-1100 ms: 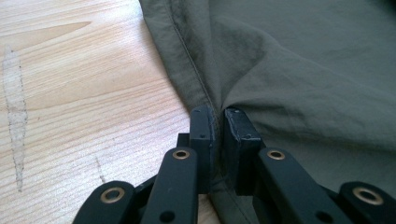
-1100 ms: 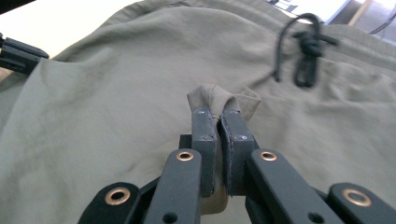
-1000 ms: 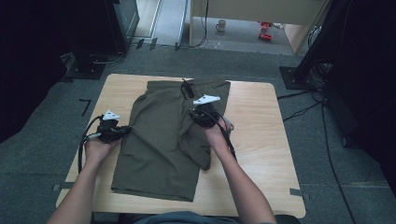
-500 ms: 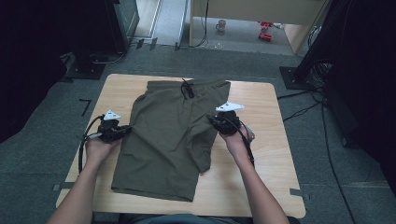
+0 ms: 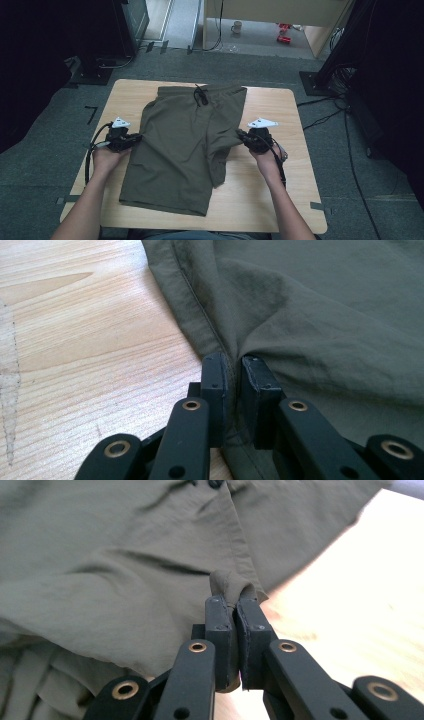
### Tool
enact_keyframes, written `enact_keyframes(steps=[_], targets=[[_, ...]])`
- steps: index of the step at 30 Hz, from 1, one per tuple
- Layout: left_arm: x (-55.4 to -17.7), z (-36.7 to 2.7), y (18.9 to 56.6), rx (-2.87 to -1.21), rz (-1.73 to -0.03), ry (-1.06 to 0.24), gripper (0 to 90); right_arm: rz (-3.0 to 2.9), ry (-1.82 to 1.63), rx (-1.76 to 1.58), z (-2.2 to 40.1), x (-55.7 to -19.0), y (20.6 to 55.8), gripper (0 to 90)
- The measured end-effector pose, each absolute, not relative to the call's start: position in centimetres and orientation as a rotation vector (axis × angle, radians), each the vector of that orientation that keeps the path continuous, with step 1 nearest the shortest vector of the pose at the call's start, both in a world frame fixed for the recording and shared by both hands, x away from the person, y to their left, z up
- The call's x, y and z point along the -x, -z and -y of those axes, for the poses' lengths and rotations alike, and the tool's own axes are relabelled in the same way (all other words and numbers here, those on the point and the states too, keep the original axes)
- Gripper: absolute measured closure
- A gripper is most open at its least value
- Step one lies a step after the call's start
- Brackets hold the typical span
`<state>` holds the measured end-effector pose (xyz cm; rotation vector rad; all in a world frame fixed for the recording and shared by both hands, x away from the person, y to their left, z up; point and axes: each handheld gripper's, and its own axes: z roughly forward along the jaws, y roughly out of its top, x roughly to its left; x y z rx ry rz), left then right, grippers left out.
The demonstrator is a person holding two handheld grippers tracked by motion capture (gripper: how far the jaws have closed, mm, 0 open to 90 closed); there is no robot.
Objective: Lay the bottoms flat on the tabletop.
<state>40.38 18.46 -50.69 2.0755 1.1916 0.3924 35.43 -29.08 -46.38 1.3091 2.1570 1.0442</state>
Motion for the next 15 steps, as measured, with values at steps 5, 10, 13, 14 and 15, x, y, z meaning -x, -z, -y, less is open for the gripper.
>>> enact_keyframes(steps=[5, 10, 13, 14, 15], targets=[[-40.4, -18.4, 50.7, -2.079, -1.192, -0.391, 80.7, -2.131, -1.051, -1.365, 30.8, -34.5, 47.3, 85.1], [-40.5, -18.7, 50.6, -2.078, -1.204, -0.382, 80.6, -2.130, -1.013, -1.394, 32.3, -33.8, 48.2, 85.1], [-40.6, -18.9, 50.6, -2.073, -1.213, -0.367, 83.7, -2.125, -1.010, -1.427, 33.2, -33.2, 48.7, 85.1], [-40.6, -19.0, 50.6, -2.078, -1.210, -0.373, 84.0, -2.125, -1.003, -1.434, 33.4, -33.0, 48.9, 85.1], [-40.6, -19.0, 50.5, -2.082, -1.212, -0.381, 84.2, -2.127, -0.993, -1.432, 33.7, -32.7, 49.1, 85.0]])
